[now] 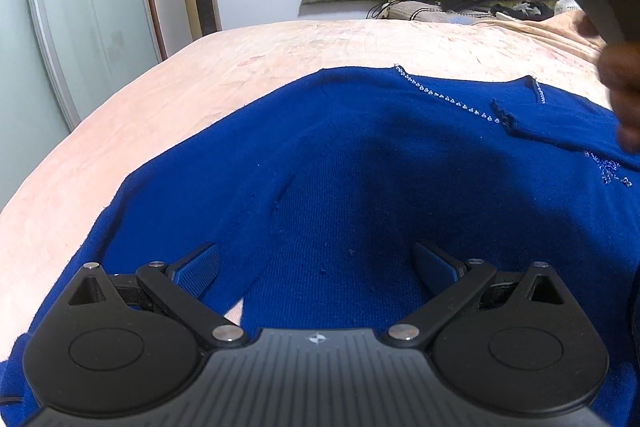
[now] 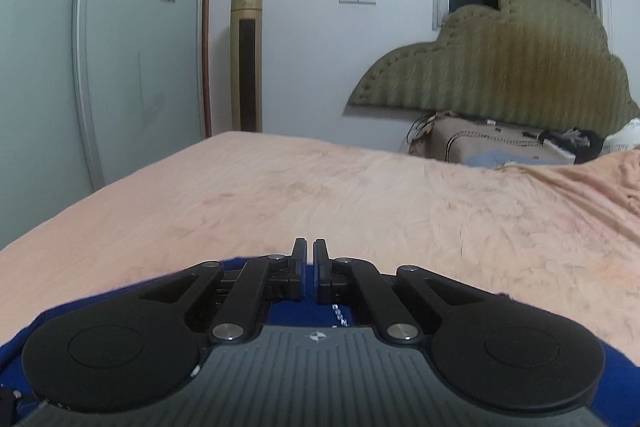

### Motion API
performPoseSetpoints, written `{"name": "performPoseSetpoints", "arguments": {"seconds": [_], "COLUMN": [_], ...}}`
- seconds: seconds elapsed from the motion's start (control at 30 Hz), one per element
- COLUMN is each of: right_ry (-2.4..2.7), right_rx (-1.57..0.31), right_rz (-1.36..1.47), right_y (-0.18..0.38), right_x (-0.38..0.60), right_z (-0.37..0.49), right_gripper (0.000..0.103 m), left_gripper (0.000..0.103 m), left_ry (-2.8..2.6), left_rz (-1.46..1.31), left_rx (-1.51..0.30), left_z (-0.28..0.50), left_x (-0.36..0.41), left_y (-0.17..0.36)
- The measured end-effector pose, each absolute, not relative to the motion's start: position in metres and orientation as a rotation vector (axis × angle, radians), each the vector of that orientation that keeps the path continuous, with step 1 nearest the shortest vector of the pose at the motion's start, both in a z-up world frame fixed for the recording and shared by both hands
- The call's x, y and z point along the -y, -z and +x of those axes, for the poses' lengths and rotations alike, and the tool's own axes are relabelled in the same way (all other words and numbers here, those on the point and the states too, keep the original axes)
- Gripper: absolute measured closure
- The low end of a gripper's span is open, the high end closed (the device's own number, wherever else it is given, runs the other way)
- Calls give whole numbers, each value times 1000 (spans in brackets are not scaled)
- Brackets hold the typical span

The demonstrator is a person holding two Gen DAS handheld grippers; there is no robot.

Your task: Fold small clothes

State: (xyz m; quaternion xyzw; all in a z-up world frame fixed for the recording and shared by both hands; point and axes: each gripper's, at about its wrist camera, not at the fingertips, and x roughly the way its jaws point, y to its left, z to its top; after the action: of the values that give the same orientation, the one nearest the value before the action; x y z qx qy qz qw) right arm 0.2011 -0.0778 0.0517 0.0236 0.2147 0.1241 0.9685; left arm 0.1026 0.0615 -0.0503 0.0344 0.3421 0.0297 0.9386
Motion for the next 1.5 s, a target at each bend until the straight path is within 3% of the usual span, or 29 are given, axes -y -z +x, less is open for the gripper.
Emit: {"name": "performPoseSetpoints", "arguments": {"seconds": [0.07,0.1,0.13,0.3,0.6,0.7,0.77,0.8,0.83,1.17,1.5], "right_ry": [-245,-232,-215,-207,-286,-274,-244,-232,-219,-171,-401], "right_rx": [-455,-468,-483,-535,-705,-694,-691,-692,-691,-515,-501], "right_rz": [78,96,108,-11,-205,-196,-172,-148,-115,48,-101], "right_y": [-45,-39,-35,-7,32,31,32,31,31,-10,-20], "right_x": [98,110,124,164,123,123,130,135,140,158,58], "right_z": [198,194,192,172,180,180,183,184,184,180,183], "right_gripper": [80,66,60,61,54,55,73,91,97,97,97], "left_gripper": [0,0,0,0,0,0,0,0,0,0,0], "left_ry": [-59,-58,-58,-57,-56,-56,-56,-56,-56,-58,-56], "left_rz": [65,63,62,61,61,60,60,59,59,63,59], "left_rx": [-700,-701,-701,-702,-702,-703,-703,-703,-703,-702,-703], "left_z": [103,103,103,104,104,105,105,105,105,105,105], "left_x": [-63,-63,-64,-65,-65,-65,-65,-65,-65,-64,-63], "left_y": [50,50,50,49,49,49,49,49,49,49,49]}}
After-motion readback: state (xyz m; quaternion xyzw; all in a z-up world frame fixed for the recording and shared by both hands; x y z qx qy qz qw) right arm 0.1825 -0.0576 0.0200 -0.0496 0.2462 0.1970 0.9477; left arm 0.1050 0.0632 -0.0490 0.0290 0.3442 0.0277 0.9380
